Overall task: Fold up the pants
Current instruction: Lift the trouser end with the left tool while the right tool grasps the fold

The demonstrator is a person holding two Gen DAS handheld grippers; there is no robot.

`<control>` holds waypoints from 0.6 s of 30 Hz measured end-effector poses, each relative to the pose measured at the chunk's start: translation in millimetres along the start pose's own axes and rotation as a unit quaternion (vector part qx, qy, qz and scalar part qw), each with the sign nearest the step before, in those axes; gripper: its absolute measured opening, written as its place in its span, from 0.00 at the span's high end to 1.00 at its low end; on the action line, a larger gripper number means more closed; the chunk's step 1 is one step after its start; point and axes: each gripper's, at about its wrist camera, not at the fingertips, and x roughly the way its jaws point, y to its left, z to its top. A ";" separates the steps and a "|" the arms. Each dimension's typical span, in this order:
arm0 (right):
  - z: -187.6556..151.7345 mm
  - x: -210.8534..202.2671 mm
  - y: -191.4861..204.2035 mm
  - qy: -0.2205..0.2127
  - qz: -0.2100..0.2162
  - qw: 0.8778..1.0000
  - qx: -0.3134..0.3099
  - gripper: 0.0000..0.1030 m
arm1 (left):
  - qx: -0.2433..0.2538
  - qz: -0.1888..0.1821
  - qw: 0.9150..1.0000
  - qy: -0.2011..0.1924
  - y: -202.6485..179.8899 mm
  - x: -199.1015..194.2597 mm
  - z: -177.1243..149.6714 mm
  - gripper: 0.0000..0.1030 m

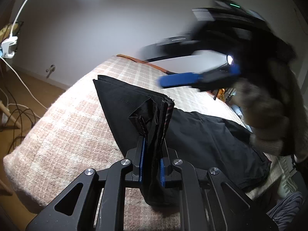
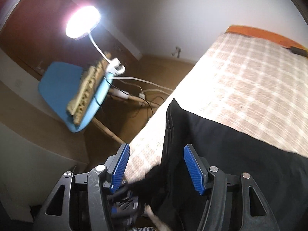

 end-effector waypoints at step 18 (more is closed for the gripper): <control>8.9 55.3 -4.9 0.028 -0.090 0.995 -0.016 0.99 | 0.010 -0.032 0.999 0.006 -3.6 2.0 3.6 0.92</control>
